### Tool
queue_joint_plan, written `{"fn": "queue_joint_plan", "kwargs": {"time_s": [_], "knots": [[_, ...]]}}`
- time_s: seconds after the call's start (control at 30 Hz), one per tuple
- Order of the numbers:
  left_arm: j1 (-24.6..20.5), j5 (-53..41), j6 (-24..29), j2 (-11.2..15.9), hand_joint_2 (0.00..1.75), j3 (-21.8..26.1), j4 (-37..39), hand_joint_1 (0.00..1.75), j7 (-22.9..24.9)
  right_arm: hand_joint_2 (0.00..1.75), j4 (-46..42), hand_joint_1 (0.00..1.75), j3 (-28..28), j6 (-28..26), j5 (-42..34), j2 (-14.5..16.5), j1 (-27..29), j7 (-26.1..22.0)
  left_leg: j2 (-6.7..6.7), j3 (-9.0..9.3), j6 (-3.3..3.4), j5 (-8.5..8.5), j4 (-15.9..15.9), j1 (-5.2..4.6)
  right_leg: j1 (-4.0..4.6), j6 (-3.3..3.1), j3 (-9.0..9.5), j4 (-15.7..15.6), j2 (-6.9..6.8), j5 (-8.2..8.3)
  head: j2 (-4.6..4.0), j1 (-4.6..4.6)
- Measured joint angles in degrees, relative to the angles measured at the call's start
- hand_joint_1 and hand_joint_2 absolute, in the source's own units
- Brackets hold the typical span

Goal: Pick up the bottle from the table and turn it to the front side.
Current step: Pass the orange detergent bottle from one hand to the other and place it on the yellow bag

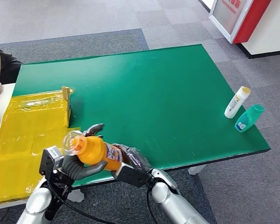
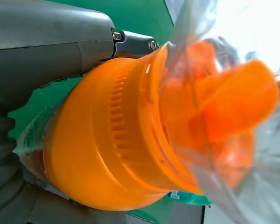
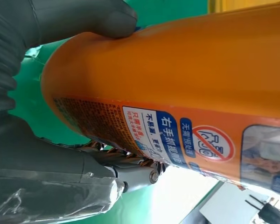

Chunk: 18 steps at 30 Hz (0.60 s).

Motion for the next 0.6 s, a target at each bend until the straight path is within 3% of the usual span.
{"fn": "queue_joint_plan", "kwargs": {"time_s": [0.07, 0.1, 0.2, 0.23, 0.27, 0.6], "knots": [[0.1, -0.21, -0.01, -0.22, 1.75, 0.0, -0.21, 1.75, -0.01, 1.75, 0.0, 1.72, -0.01, -0.01, 0.12, 0.0, 0.0, -0.01, 0.0, 0.0, 0.0, 0.0, 0.0, 0.0, 0.0, 0.0, 0.0, 0.0, 0.0, 0.0, 0.0, 0.0], [0.16, -0.22, -0.03, -0.33, 1.75, 0.01, -0.27, 1.75, -0.04, 1.75, -0.01, 1.55, -0.01, -0.02, 0.2, 0.01, 0.0, -0.01, 0.0, 0.0, 0.0, 0.0, 0.0, 0.0, 0.0, 0.0, -0.01, 0.0, 0.0, 0.0, 0.0, 0.0], [0.29, -0.28, -0.09, -0.58, 1.75, 0.07, -0.34, 1.75, -0.2, 1.75, -0.03, 0.35, -0.03, -0.16, 0.48, 0.04, 0.01, 0.02, 0.0, 0.0, 0.0, 0.0, 0.0, 0.0, 0.0, 0.0, -0.01, 0.0, 0.0, 0.0, 0.0, 0.0], [0.31, -0.33, -0.11, -0.63, 1.75, 0.09, -0.39, 1.75, -0.23, 1.75, -0.03, 0.08, -0.03, -0.22, 0.6, 0.05, 0.05, 0.03, 0.0, 0.0, 0.0, 0.0, 0.0, 0.0, 0.01, 0.0, -0.01, 0.0, 0.0, 0.0, 0.0, 0.0], [0.32, -0.36, -0.17, -0.69, 1.75, 0.11, -0.49, 1.75, -0.26, 1.75, -0.05, 0.0, -0.03, -0.28, 0.72, 0.08, 0.12, 0.06, 0.0, 0.0, 0.0, 0.0, 0.0, 0.0, 0.01, 0.0, 0.0, 0.0, 0.0, 0.0, 0.0, 0.0], [-0.5, -2.89, 0.87, -0.9, 1.75, 0.99, -3.98, 1.75, 1.13, 1.75, -2.8, 0.0, -2.45, -0.8, -0.99, 0.13, 1.95, 0.88, 0.0, 0.0, 0.01, 0.0, 0.0, 0.0, 0.0, 0.0, 0.01, 0.0, 0.0, 0.0, 0.0, 0.0]]}}
